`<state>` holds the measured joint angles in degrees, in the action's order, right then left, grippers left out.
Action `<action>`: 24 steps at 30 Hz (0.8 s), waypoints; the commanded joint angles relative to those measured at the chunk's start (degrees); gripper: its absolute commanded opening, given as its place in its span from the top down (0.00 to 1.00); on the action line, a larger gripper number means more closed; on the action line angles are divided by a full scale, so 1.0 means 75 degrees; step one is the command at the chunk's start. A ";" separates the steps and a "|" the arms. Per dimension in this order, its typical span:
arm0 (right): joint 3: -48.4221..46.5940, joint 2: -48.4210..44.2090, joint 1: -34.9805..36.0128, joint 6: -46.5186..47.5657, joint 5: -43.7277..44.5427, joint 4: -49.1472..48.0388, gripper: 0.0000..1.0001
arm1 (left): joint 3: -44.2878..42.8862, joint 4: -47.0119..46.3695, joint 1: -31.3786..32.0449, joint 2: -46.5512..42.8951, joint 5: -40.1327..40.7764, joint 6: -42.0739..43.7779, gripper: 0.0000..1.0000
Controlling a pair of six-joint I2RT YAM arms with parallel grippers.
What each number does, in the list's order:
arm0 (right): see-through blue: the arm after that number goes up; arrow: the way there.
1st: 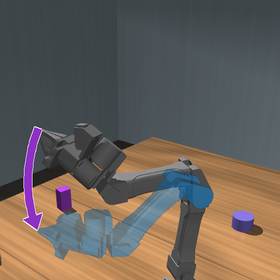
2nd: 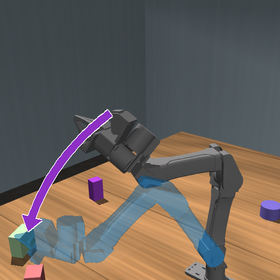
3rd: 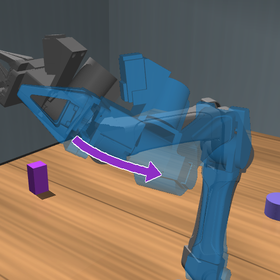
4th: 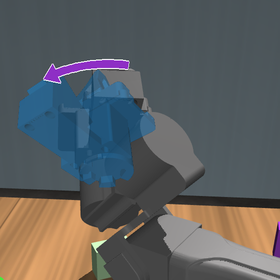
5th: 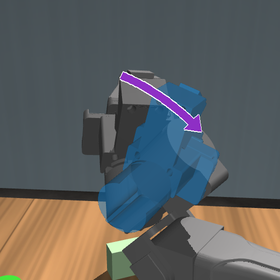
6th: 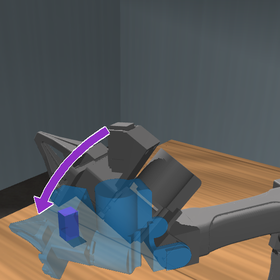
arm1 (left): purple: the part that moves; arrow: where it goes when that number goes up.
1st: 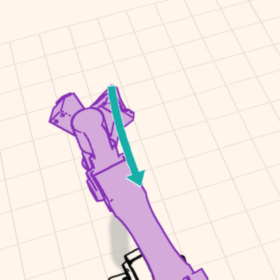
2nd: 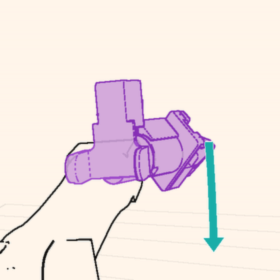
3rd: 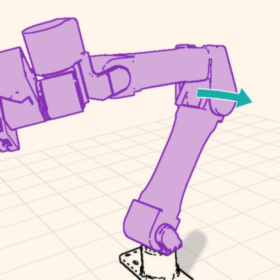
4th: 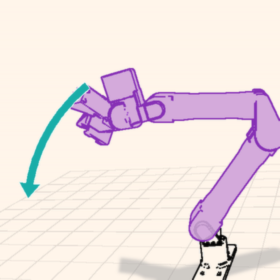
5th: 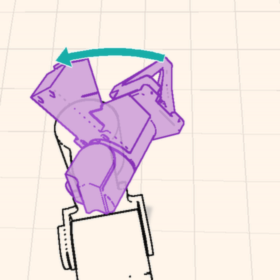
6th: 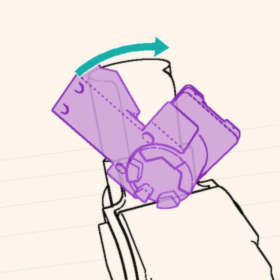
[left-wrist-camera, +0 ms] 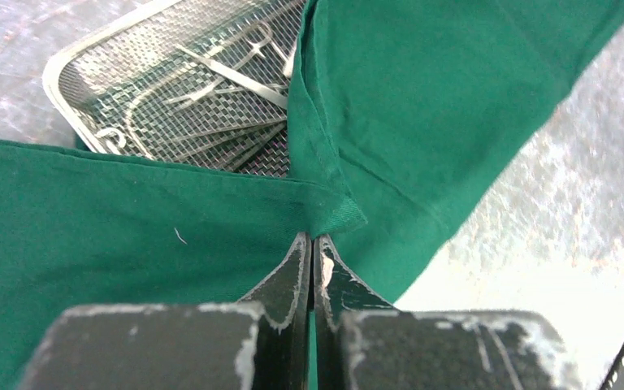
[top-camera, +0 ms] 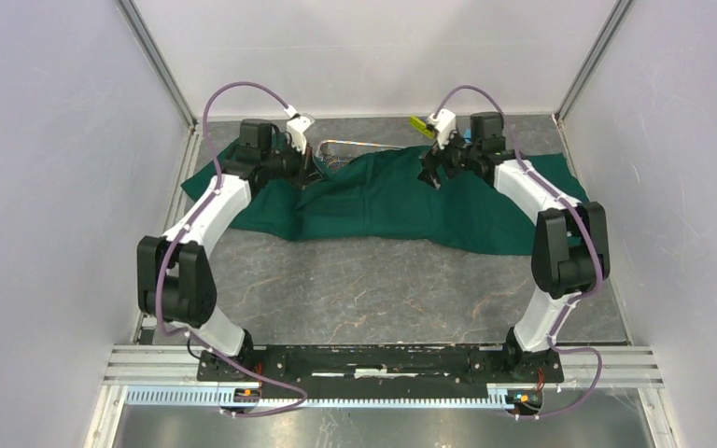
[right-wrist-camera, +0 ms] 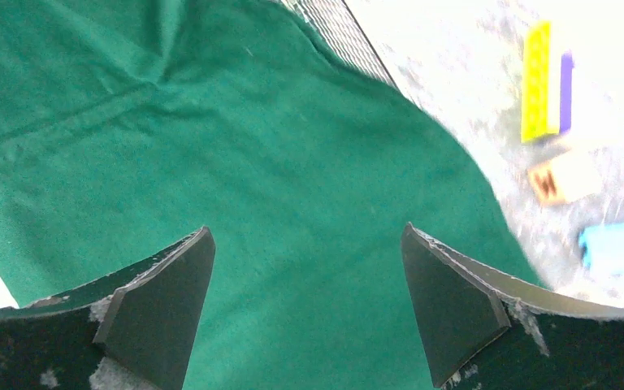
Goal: Open and lay out the surgical kit
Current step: Open the surgical kit at the center of the board.
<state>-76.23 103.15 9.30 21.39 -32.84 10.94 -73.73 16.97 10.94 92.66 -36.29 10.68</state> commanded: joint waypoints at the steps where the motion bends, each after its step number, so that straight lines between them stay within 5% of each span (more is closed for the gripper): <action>1: -0.0481 -0.0145 0.0606 0.1778 0.0041 0.0024 0.07 | 0.0507 -0.0190 0.0197 -0.0738 -0.0454 0.0737 0.98; 16: -0.3325 0.1938 0.1601 0.4516 0.0109 0.2212 0.06 | 0.1318 -0.0169 0.0474 -0.1376 -0.0272 0.1020 0.98; 24: -0.3514 0.2499 0.1723 0.5134 0.0365 0.2378 0.08 | 0.1438 -0.0130 0.0487 -0.1570 -0.0122 0.1084 0.98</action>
<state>-99.94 120.07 21.67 55.20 -31.40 26.98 -63.46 17.02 14.02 83.90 -37.19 16.43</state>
